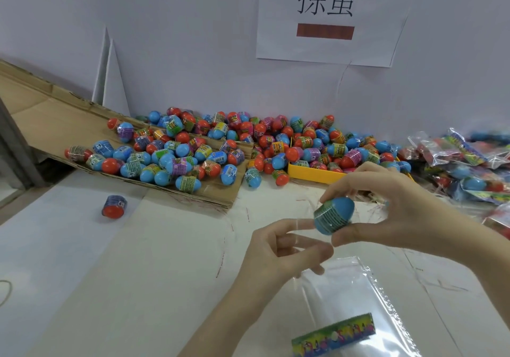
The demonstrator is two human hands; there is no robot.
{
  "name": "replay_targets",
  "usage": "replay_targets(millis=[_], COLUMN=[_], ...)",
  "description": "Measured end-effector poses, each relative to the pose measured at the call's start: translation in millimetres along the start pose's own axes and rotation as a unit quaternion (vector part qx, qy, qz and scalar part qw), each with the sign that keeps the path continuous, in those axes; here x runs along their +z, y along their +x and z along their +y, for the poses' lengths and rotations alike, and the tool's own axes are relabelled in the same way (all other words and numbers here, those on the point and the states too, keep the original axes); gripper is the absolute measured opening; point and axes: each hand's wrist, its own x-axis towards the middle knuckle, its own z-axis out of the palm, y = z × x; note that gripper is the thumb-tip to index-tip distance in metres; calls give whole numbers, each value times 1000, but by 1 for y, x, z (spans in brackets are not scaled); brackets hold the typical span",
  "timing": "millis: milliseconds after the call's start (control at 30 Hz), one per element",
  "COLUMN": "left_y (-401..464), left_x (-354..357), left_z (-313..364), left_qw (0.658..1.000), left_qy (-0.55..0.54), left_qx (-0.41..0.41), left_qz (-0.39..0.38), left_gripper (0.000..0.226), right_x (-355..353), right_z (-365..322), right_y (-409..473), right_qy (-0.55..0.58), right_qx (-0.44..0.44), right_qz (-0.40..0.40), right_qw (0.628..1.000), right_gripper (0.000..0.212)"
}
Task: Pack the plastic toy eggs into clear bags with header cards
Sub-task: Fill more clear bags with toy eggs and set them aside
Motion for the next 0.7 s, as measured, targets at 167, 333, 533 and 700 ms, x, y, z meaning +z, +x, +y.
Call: replay_targets(millis=[167,333,533,700], left_y=[-1,-4,2,1], left_x=[1,1,-3,-2], left_z=[-2,-1,-3,-3], left_qw=[1000,998,985,979], left_qy=[7,-20,-163,-189], left_qx=[-4,14,-38,-37], left_qz=[-15,-63,-50,-65], left_gripper=[32,14,31,32], right_x=[5,11,12,23], right_z=[5,6,-1,0], right_y=[-6,-8,-11,-10], right_qy=[102,3,-8,-97], right_qx=[-40,-37,-56,-82], right_qz=[7,-5,63,26], right_qw=[994,999,996,992], right_gripper=[40,40,34,36])
